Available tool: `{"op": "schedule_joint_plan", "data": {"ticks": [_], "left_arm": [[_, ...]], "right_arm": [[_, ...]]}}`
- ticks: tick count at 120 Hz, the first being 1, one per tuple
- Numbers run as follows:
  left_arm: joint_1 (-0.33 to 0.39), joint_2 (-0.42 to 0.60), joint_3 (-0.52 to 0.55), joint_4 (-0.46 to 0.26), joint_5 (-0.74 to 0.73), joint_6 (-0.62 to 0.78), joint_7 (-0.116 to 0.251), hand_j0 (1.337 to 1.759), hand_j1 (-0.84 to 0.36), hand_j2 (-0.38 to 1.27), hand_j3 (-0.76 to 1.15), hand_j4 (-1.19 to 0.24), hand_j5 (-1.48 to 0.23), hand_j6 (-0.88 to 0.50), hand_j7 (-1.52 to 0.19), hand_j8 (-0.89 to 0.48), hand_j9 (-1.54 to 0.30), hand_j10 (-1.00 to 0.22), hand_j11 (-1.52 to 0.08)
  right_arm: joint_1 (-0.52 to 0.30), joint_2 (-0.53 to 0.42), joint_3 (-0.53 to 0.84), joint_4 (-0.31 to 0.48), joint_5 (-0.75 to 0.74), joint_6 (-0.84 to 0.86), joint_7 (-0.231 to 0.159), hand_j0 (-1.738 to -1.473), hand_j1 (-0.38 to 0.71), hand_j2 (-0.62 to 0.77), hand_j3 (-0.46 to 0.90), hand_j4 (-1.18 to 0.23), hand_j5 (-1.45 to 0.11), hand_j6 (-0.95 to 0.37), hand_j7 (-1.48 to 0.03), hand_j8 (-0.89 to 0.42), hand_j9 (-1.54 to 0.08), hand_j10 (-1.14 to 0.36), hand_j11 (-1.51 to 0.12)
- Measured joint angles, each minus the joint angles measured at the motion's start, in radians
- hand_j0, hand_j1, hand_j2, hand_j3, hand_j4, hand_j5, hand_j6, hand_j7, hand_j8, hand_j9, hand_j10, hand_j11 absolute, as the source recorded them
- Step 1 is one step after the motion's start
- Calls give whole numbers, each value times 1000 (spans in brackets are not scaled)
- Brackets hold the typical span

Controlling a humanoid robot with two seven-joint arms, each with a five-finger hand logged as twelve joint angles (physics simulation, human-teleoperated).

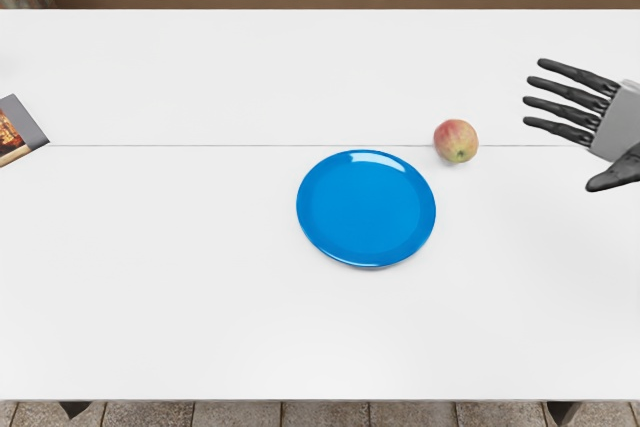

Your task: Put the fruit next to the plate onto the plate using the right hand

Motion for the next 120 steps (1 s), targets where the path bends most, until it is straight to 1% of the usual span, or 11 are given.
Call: {"op": "schedule_joint_plan", "data": {"ticks": [22,33,44,52,63,71,80,90,96,108,120], "left_arm": [[0,0,0,0,0,0,0,1658,341,1,0,-7,-9,-7,-9,-7,-9,-7,-9],[0,0,0,0,0,0,0,1658,341,1,0,-7,-9,-7,-9,-7,-9,-7,-9],[0,0,0,0,0,0,0,1658,341,1,0,-7,-9,-7,-9,-7,-9,-7,-9],[0,0,0,0,0,0,0,1658,341,1,0,-7,-9,-7,-9,-7,-9,-7,-9],[0,0,0,0,0,0,0,1658,341,1,0,-7,-9,-7,-9,-7,-9,-7,-9],[0,0,0,0,0,0,0,1658,341,1,0,-7,-9,-7,-9,-7,-9,-7,-9],[0,0,0,0,0,0,0,1658,341,1,0,-7,-9,-7,-9,-7,-9,-7,-9],[0,0,0,0,0,0,0,1658,341,1,0,-7,-9,-7,-9,-7,-9,-7,-9],[0,0,0,0,0,0,0,1658,341,1,0,-7,-9,-7,-9,-7,-9,-7,-9],[0,0,0,0,0,0,0,1658,341,1,0,-7,-9,-7,-9,-7,-9,-7,-9],[0,0,0,0,0,0,0,1658,341,1,0,-7,-9,-7,-9,-7,-9,-7,-9]], "right_arm": [[15,6,-12,-4,-9,1,0,-1658,-326,-3,0,-19,-26,-18,-26,-18,-26,-19,-25],[80,9,-60,1,-164,2,0,-1658,-322,-3,0,-22,-30,-22,-30,-22,-30,-22,-30],[210,6,-176,4,-357,-39,0,-1658,-319,-4,0,-25,-33,-24,-33,-24,-33,-24,-33],[340,3,-301,6,-473,-115,0,-1658,-318,-4,0,-26,-34,-25,-34,-25,-34,-26,-34],[541,2,-541,2,-606,-245,0,-1658,-317,-4,0,-27,-36,-27,-36,-27,-36,-27,-36],[664,8,-708,-14,-685,-321,0,-1658,-316,-5,0,-28,-36,-28,-36,-28,-36,-28,-36],[770,39,-851,-82,-739,-374,0,-1658,-316,-5,0,-29,-37,-29,-37,-29,-37,-29,-37],[886,113,-1019,-208,-799,-427,0,-1658,-316,-5,0,-30,-37,-30,-37,-30,-37,-29,-37],[949,155,-1145,-274,-819,-530,0,-1658,-315,-5,0,-30,-38,-31,-37,-31,-38,-30,-37],[1008,215,-1284,-352,-840,-696,0,-1658,-315,-5,0,-31,-38,-32,-38,-31,-38,-31,-38],[1036,310,-1368,-481,-849,-768,0,-1658,-315,-5,0,-32,-38,-33,-38,-32,-38,-31,-38]]}}
